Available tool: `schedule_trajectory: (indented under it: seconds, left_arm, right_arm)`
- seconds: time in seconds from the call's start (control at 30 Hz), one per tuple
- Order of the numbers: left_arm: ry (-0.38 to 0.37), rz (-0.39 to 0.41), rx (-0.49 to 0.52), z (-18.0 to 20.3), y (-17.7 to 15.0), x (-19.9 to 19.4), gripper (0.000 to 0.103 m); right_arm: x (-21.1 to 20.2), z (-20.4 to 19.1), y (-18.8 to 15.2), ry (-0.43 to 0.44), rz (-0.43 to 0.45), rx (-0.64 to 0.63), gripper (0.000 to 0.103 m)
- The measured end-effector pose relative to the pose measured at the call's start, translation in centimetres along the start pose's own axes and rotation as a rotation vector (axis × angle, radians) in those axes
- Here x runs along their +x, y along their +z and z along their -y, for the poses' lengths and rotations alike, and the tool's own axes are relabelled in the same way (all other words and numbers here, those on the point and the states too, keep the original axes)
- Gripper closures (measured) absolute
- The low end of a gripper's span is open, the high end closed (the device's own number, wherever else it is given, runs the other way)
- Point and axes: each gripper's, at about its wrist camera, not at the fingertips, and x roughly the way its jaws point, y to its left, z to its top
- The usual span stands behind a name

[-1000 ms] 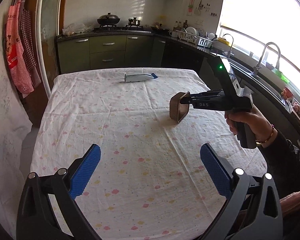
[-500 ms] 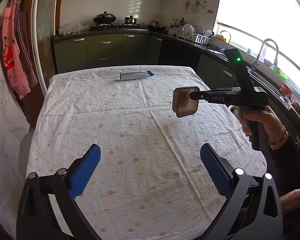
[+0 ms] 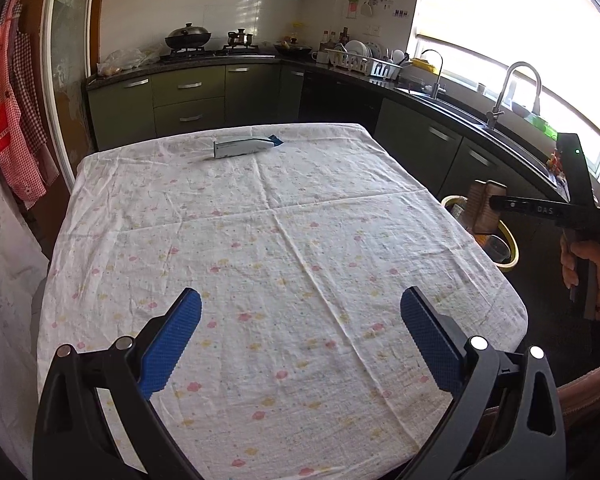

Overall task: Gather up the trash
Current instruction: 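Carry the container over the yellow bin and open the right tool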

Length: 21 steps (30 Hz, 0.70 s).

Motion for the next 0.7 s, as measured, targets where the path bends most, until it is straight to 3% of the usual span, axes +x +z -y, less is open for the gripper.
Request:
schedule_trajectory:
  seconds: [0.27, 0.43, 0.7]
  left_arm:
    - [-0.02, -0.018, 0.031, 1.5, 0.2, 0.8, 0.005]
    - [-0.016, -0.015, 0.053, 2.3, 0.8, 0.9, 0.005]
    - [-0.005, -0.029, 0.071, 2.8, 1.2, 1.4, 0.005]
  right_arm:
    - [-0.9, 10.9, -0.2, -0.234, 0.03, 0.195, 0.099]
    - [2.0, 13.6, 0.4, -0.285, -0.009, 0.224, 0.099]
    - [5.1, 15.2, 1.2, -0.296, -0.032, 0.249, 0.099]
